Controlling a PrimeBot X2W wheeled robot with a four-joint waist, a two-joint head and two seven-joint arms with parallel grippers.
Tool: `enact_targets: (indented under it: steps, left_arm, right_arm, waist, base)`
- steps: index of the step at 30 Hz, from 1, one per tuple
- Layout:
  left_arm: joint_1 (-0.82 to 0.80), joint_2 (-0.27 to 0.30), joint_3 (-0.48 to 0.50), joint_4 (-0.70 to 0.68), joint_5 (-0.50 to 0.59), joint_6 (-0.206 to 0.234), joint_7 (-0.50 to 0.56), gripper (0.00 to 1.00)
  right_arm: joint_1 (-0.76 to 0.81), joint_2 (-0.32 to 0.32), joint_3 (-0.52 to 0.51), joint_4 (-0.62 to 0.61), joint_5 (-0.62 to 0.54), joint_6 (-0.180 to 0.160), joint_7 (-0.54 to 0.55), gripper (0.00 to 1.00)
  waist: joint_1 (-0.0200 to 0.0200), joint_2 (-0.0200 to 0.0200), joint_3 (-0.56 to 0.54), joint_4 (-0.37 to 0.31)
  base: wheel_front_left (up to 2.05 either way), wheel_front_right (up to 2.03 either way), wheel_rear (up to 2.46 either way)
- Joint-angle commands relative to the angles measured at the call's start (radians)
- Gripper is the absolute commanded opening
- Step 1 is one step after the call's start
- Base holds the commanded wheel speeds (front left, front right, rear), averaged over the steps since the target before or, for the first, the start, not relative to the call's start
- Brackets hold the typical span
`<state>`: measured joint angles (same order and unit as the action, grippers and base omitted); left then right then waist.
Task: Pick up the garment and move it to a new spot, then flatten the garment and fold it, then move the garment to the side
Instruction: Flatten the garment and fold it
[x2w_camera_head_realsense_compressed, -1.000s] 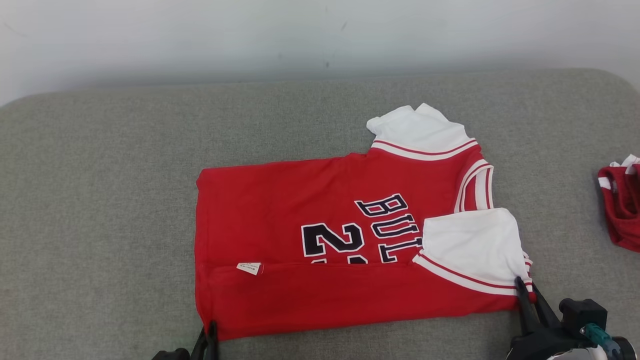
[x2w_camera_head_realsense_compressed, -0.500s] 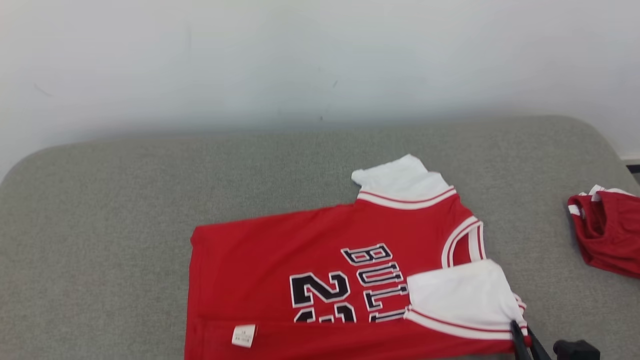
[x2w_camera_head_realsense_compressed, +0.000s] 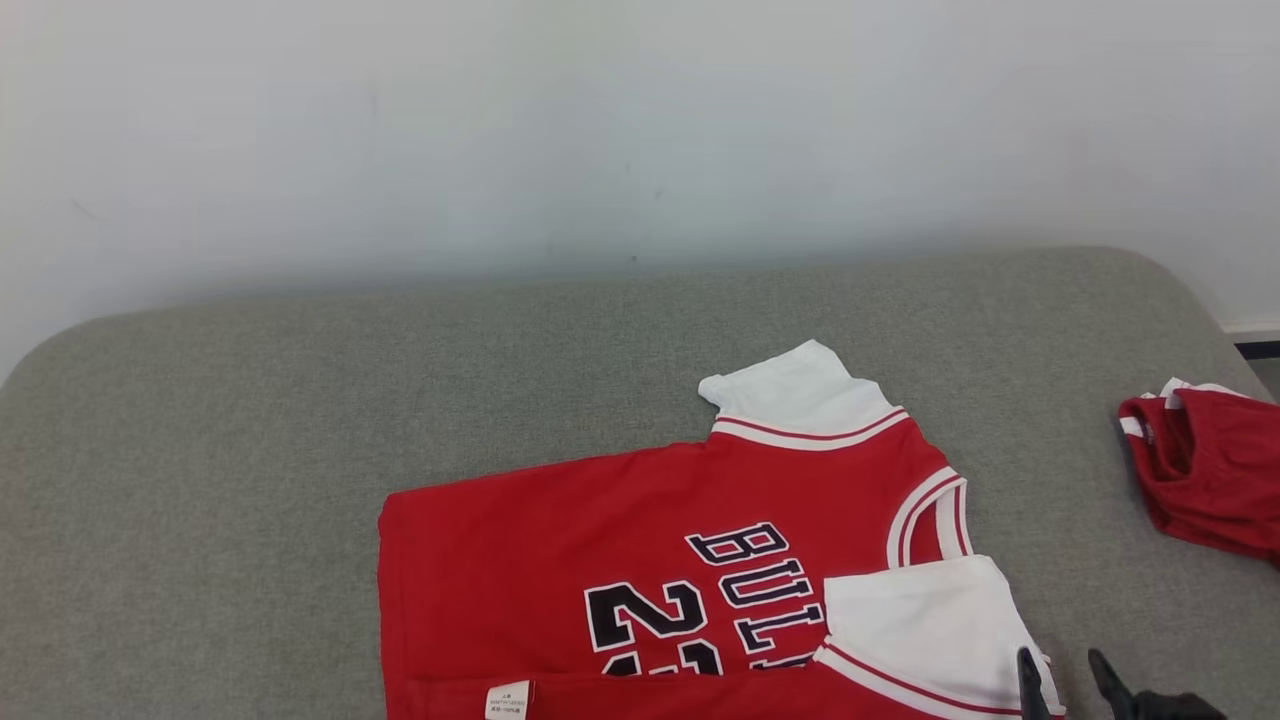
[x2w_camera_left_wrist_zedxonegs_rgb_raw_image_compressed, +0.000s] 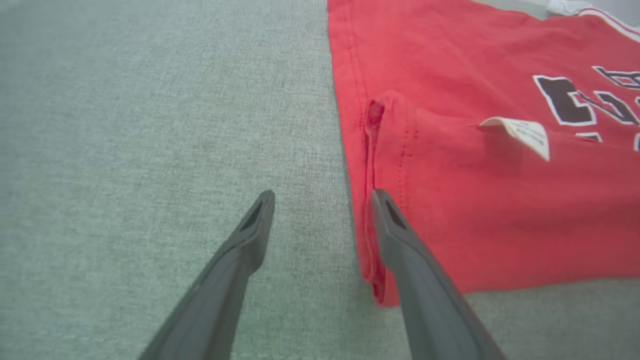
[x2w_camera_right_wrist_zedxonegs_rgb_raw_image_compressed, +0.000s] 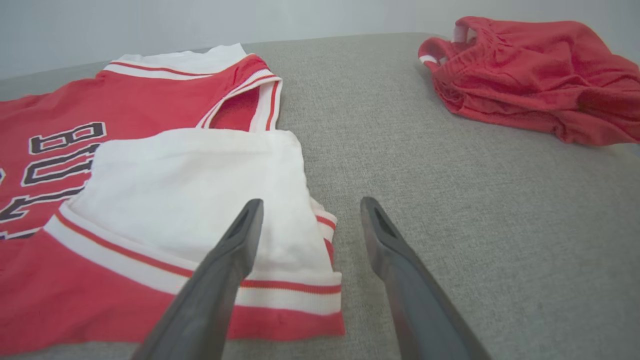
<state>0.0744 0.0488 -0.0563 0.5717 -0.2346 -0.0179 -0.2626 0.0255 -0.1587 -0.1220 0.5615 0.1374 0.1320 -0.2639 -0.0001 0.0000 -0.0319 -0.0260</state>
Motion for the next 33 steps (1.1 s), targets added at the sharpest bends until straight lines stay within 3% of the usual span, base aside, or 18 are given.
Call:
enact_targets:
  steps: [1,7,16,26,33]
  left_arm:
    - [-0.023,0.003,0.009,-0.022,0.009,0.004,-0.003,1.00]
    - [-0.126,0.005,0.020,-0.039,0.047,-0.027,-0.003,1.00]
    - [-0.432,0.071,-0.003,0.145,0.066,-0.084,0.022,1.00]
    - [-0.701,0.136,-0.126,0.274,0.008,-0.112,0.247,1.00]
    - [-0.811,0.206,-0.328,0.222,-0.176,-0.111,0.452,1.00]
  right_arm:
    - [-0.022,-0.002,-0.008,-0.023,-0.006,-0.003,0.001,1.00]
    - [-0.110,-0.015,0.015,-0.056,-0.001,-0.003,0.001,1.00]
    - [-0.379,-0.104,0.133,0.018,0.037,-0.003,0.001,1.00]
    - [-0.662,-0.183,0.310,0.187,0.126,-0.003,0.108,1.00]
    - [-0.833,-0.214,0.452,0.285,0.219,-0.003,0.239,1.00]
  waist:
    - [0.0001,0.0000,0.012,0.003]
    - [0.0001,0.0000,0.046,0.015]
    - [0.0001,0.0000,0.123,0.031]
    - [0.0001,0.0000,0.182,0.033]
    - [0.0001,0.0000,0.220,0.037]
  base:
    - [0.00,0.00,0.00]
    - [0.00,0.00,0.00]
    - [0.00,0.00,0.00]
    - [0.00,0.00,0.00]
    - [0.00,0.00,0.00]
